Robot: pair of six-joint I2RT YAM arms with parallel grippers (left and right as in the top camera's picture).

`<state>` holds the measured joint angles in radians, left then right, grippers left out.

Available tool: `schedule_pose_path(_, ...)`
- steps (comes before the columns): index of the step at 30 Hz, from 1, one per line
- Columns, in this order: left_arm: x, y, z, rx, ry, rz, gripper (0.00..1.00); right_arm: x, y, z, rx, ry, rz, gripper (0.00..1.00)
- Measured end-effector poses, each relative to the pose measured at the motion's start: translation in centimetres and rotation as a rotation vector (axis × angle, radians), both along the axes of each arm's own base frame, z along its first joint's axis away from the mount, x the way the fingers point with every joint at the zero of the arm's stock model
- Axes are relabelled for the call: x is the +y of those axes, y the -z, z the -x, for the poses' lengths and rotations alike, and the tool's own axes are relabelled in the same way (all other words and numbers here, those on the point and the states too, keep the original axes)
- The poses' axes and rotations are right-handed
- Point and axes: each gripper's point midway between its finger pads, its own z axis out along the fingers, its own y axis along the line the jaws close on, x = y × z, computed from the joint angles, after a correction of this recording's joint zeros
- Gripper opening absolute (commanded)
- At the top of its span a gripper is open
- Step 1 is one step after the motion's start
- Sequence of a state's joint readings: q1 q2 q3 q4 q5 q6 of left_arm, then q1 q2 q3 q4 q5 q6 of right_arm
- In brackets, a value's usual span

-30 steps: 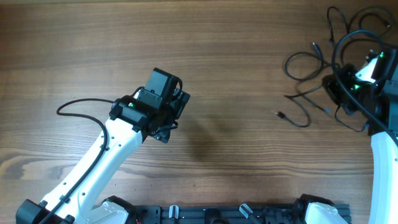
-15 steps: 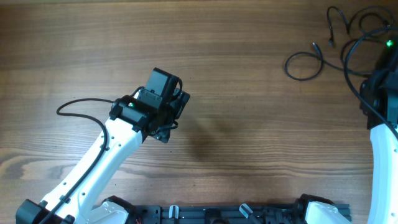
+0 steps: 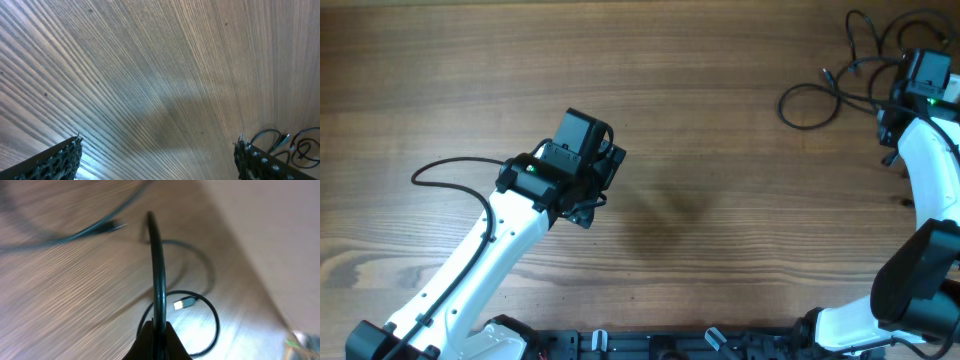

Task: Untangle cables
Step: 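Carry the cable to the upper right pile with the right gripper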

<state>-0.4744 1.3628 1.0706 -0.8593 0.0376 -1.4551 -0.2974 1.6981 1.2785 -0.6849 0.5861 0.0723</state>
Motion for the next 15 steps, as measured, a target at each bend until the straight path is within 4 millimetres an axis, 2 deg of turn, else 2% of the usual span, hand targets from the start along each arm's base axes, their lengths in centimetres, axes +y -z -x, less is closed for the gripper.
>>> schedule_pose_path(3,0.0,0.0,-0.1,-0.005,-0.002,-0.002,1.0,3.0,2.0,-0.2,0.061,-0.152,-0.163,0.05)
schedule_pose_path(6,0.0,-0.2,-0.5,-0.022,-0.004,-0.001,1.0,5.0,3.0,0.0,0.084,-0.223,-0.271,0.07)
schedule_pose_path(7,-0.1,-0.2,-0.5,-0.025,-0.005,0.001,1.0,5.8,3.3,0.0,0.09,-0.251,-0.315,0.16)
schedule_pose_path(10,-0.1,-0.3,-0.6,-0.029,-0.006,0.001,1.0,7.1,3.7,0.4,0.108,-0.295,-0.38,0.28)
schedule_pose_path(11,-0.1,-0.3,-0.7,-0.03,-0.006,0.001,1.0,7.6,3.6,0.3,0.1,-0.31,-0.402,0.43)
schedule_pose_path(13,-0.1,-0.3,-0.7,-0.032,-0.006,0.002,1.0,8.5,3.2,0.1,0.076,-0.341,-0.436,0.45)
schedule_pose_path(14,-0.1,-0.3,-0.7,-0.033,-0.006,0.002,1.0,8.9,2.8,0.1,0.068,-0.354,-0.444,0.6)
schedule_pose_path(15,-0.1,-0.3,-0.7,-0.033,-0.006,0.002,1.0,9.5,2.2,0.0,0.055,-0.373,-0.447,1.0)
